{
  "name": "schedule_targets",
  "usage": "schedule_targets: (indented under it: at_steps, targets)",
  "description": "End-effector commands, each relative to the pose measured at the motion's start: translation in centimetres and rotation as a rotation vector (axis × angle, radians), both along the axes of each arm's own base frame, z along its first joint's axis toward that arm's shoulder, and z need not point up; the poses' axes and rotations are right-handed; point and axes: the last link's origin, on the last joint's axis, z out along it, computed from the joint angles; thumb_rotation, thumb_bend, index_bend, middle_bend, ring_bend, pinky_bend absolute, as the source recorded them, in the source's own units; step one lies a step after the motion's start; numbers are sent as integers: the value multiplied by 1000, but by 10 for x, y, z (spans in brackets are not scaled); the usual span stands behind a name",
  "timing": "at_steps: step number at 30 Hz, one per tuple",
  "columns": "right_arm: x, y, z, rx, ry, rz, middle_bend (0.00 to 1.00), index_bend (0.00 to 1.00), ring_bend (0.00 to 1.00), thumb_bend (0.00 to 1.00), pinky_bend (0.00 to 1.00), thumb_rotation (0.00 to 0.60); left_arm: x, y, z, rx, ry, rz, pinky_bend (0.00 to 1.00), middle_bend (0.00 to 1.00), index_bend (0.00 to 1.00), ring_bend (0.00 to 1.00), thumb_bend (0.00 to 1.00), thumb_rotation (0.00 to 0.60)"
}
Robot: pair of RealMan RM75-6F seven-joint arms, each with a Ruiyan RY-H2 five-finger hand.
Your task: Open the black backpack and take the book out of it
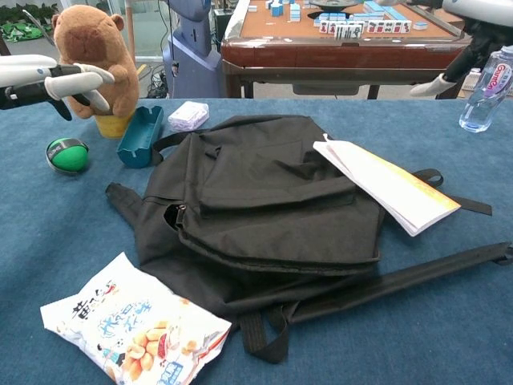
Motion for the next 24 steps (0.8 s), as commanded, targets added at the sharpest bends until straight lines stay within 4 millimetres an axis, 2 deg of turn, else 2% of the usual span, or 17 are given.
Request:
schedule_targets:
  at_steps: [1, 2, 3, 4, 9, 12, 17, 24]
  targets:
    - [-12, 17, 18, -48, -2, -1, 137, 0, 37, 126, 57, 600, -9, -1, 6, 9, -1, 36, 230, 203, 37, 155, 90, 235]
    - [-15, 23, 21, -56, -11, -1, 173, 7, 71, 165, 94, 600, -12, -2, 8, 9, 2, 47, 230, 203, 46, 157, 90, 444]
    - [-21, 31, 24, -62, -19, -7, 209, 38, 117, 216, 138, 600, -16, -4, 11, 12, 8, 58, 230, 203, 60, 159, 90, 567]
    - [-26, 37, 27, -64, -19, -13, 231, 70, 144, 244, 166, 600, -19, -6, 13, 18, 15, 62, 230, 203, 77, 161, 90, 599]
    - [-58, 78, 43, -97, 10, -68, 363, 314, 272, 292, 318, 600, -40, -17, 25, 93, 29, 85, 230, 203, 147, 168, 92, 600]
    - [-86, 103, 49, -98, 35, -132, 411, 352, 291, 301, 323, 600, -57, -25, 33, 143, 48, 97, 230, 203, 176, 169, 96, 600]
    - [-120, 142, 61, -117, 39, -226, 416, 365, 298, 304, 350, 600, -82, -46, 42, 225, 56, 130, 230, 203, 185, 172, 100, 600]
    - [-142, 183, 73, -143, 21, -301, 420, 374, 310, 305, 370, 600, -104, -86, 48, 307, 71, 149, 230, 203, 185, 173, 100, 600]
